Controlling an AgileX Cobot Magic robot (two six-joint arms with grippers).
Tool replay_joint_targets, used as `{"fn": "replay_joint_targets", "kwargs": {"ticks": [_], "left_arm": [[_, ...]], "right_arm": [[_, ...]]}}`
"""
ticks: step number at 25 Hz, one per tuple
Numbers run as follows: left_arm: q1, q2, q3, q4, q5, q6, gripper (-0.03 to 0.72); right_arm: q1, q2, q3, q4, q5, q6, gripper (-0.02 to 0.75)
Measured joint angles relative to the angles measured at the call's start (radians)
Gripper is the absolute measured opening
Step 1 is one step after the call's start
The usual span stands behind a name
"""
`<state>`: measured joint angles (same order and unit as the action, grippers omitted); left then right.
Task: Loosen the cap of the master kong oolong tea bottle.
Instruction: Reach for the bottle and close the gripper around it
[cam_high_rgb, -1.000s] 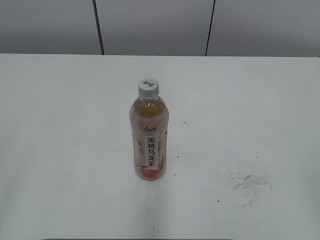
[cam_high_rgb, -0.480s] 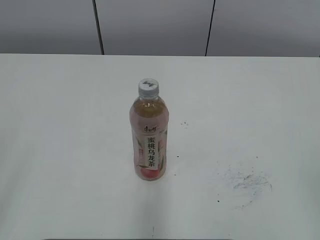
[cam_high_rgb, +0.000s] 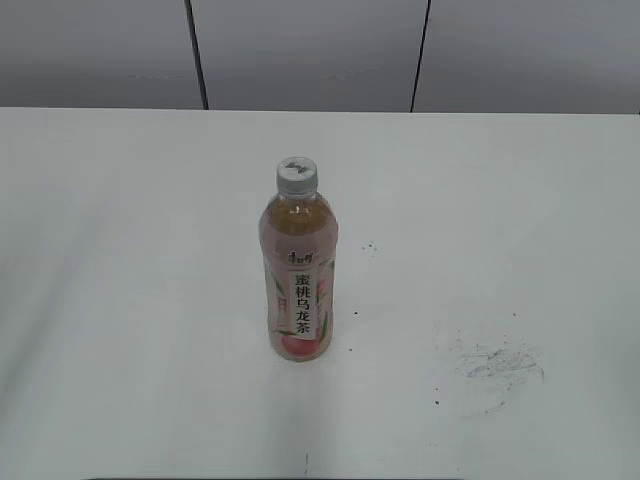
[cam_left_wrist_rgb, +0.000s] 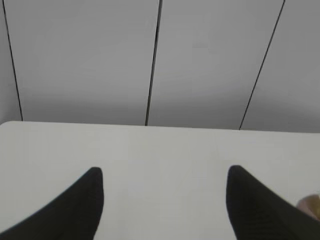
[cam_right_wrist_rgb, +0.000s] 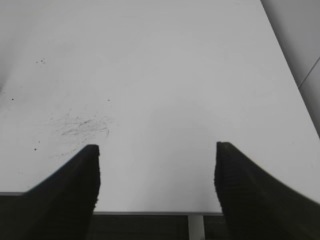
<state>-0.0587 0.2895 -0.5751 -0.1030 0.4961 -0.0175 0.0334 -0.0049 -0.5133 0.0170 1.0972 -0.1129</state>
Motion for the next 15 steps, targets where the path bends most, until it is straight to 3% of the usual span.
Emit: {"fn": "replay_joint_targets", "kwargs": {"ticks": [15], "left_arm": [[-0.163, 0.665, 0.002, -0.027, -0.692, 0.069, 0.46]], "right_arm": [[0.0, 0.0, 0.0, 0.0, 0.0, 0.0, 0.536]]}}
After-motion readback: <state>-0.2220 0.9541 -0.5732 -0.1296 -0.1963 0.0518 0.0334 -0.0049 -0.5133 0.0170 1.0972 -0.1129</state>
